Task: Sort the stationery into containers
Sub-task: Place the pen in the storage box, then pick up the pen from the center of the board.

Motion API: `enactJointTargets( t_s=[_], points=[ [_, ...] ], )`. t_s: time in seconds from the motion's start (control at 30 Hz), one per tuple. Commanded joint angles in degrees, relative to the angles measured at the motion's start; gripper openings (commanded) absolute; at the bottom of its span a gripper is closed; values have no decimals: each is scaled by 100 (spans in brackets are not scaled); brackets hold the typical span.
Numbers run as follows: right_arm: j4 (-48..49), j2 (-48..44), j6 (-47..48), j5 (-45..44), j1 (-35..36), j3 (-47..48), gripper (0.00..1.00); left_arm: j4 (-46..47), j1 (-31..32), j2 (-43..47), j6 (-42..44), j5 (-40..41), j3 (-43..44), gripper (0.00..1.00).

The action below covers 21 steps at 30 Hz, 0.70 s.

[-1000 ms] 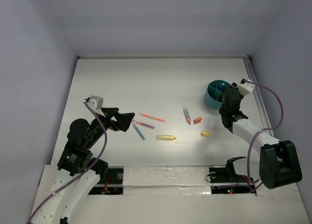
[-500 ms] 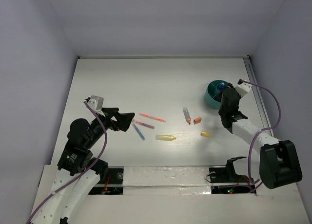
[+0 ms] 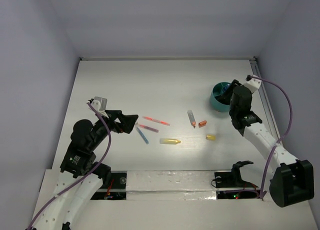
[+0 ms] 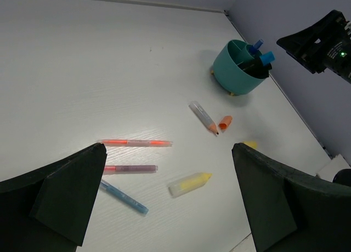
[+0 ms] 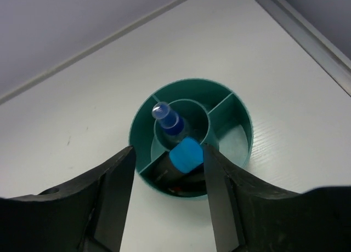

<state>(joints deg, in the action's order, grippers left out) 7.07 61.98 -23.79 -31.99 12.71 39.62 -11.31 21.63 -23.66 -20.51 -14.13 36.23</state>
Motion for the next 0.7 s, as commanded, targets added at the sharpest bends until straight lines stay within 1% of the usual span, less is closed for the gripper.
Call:
enactJointTargets(
  t_s=[0.0, 0.03, 0.1, 0.13, 0.17, 0.2, 0.23, 0.27, 0.3, 0.37, 0.43, 0.47, 0.53, 0.6, 0.63, 0.67],
  points=[
    [-565, -159, 208, 665, 222, 467, 57, 322, -88, -68, -23, -72, -19, 99],
    [-688, -151, 252, 815, 284, 520, 53, 331, -89, -77, -23, -81, -28, 99],
    [-917, -37, 383, 1280, 520, 617, 42, 340, -89, -77, -23, -107, -28, 99],
    [-1057, 42, 393, 1361, 626, 713, 35, 340, -141, -86, -32, -99, -28, 99],
    [-1120, 252, 462, 1440, 732, 784, 24, 340, -141, -86, -32, -107, -28, 99],
    [-1216, 393, 489, 1519, 829, 863, 21, 340, -141, -95, -32, -107, -28, 99],
    [-1417, 551, 498, 1642, 986, 1055, 16, 340, -141, -104, -40, -116, -28, 99],
    [-1489, 718, 516, 1782, 1040, 1144, 8, 340, -193, -104, -41, -116, -28, 99],
    [-1541, 1050, 551, 1975, 1041, 1223, 5, 340, -194, -112, -32, -116, -45, 99],
    [-1682, 1351, 560, 2433, 1260, 1451, 2, 340, -194, -113, -32, -116, -37, 99],
    [-1909, 1728, 639, 2636, 1409, 1601, 2, 340, -194, -130, -40, -116, -37, 99],
    [-1972, 1817, 665, 2636, 1558, 1732, 4, 340, -194, -139, -23, -108, -37, 99],
    [-2208, 2010, 744, 2793, 1629, 1812, 7, 340, -194, -156, -23, -116, -46, 99],
    [-2385, 2099, 814, 2943, 1787, 1883, 17, 358, -194, -174, -23, -125, -46, 99],
    [-2638, 2152, 823, 3092, 1788, 1909, 23, 358, -246, -191, -23, -151, -46, 99],
    [-2754, 2256, 832, 3093, 1849, 1936, 35, 358, -247, -226, -23, -160, -46, 99]
  ],
)
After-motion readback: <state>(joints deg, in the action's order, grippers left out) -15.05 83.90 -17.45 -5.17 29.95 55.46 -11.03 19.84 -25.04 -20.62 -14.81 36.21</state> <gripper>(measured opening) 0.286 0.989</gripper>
